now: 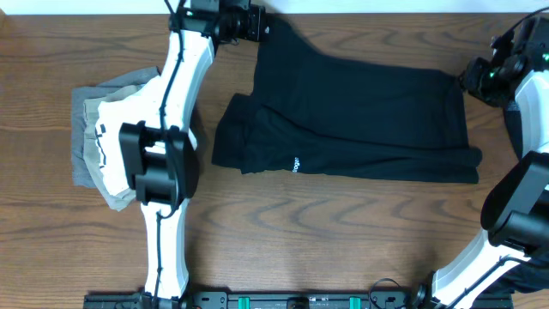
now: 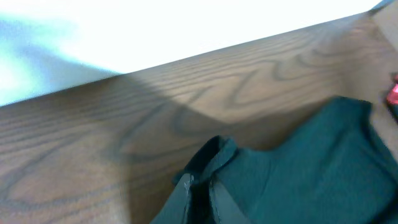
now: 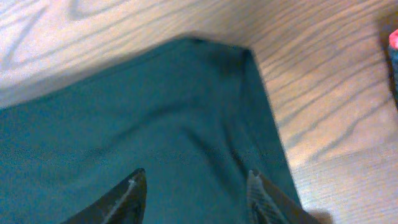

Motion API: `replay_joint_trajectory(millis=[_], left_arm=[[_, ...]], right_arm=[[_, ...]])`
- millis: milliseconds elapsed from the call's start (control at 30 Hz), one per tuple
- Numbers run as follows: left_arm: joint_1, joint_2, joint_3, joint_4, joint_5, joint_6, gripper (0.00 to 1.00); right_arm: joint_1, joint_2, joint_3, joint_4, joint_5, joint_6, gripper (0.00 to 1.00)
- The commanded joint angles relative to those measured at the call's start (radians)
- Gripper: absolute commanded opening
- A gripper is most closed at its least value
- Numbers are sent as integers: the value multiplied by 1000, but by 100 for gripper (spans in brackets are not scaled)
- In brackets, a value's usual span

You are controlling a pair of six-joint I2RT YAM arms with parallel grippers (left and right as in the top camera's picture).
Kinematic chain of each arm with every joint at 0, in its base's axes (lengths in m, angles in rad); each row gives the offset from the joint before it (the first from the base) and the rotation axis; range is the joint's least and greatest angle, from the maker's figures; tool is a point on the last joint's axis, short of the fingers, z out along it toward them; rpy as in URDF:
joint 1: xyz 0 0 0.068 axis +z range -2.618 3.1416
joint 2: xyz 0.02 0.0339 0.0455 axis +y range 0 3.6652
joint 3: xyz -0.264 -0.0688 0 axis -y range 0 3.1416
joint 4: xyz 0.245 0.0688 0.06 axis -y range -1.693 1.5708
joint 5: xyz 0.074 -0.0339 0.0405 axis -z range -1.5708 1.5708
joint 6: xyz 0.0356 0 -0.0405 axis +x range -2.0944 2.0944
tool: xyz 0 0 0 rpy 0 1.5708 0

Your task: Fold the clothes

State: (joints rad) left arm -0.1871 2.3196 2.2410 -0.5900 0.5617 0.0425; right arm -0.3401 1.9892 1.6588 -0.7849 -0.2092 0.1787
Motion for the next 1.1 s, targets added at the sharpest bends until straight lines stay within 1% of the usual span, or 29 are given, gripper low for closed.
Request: replay_joint_trajectory(millis=[0, 100, 167, 233, 400, 533, 600, 667, 767, 833, 900, 967, 1067], left_arm=[[-7, -43, 16, -64, 11, 63, 9], [-18, -66, 16, -117, 11, 82, 9], [-28, -70, 16, -146, 10, 108, 10], [-38, -70, 15, -171, 10, 116, 10], [-66, -70, 10, -198, -27, 130, 10], [-83, -70, 10, -206, -87, 134, 10], [-86, -70, 10, -213, -102, 134, 10], [-87, -70, 10, -217, -107, 134, 10], [-87, -70, 10, -218, -107, 134, 10], [-87, -70, 10, -218, -107, 134, 10], [-87, -70, 10, -220, -107, 134, 10], [-87, -70, 10, -220, -107, 134, 10], [-87, -70, 10, -221, -107, 134, 10]], right_arm=[[-37, 9, -71, 77, 19, 23, 47], [-60, 9, -136, 185, 18, 23, 47], [-72, 9, -166, 245, 18, 23, 49], [-80, 9, -189, 294, 10, 22, 53], [-84, 13, -245, 406, -38, 10, 54], [-76, 53, -263, 486, -84, 11, 53], [-76, 83, -263, 523, -124, 12, 50], [-71, 122, -263, 561, -139, 38, 47], [-70, 178, -263, 615, -144, 105, 47], [-69, 211, -263, 659, -188, 137, 47], [-69, 242, -263, 708, -227, 163, 49], [-66, 263, -263, 734, -229, 182, 55], [-60, 292, -263, 776, -246, 196, 59]])
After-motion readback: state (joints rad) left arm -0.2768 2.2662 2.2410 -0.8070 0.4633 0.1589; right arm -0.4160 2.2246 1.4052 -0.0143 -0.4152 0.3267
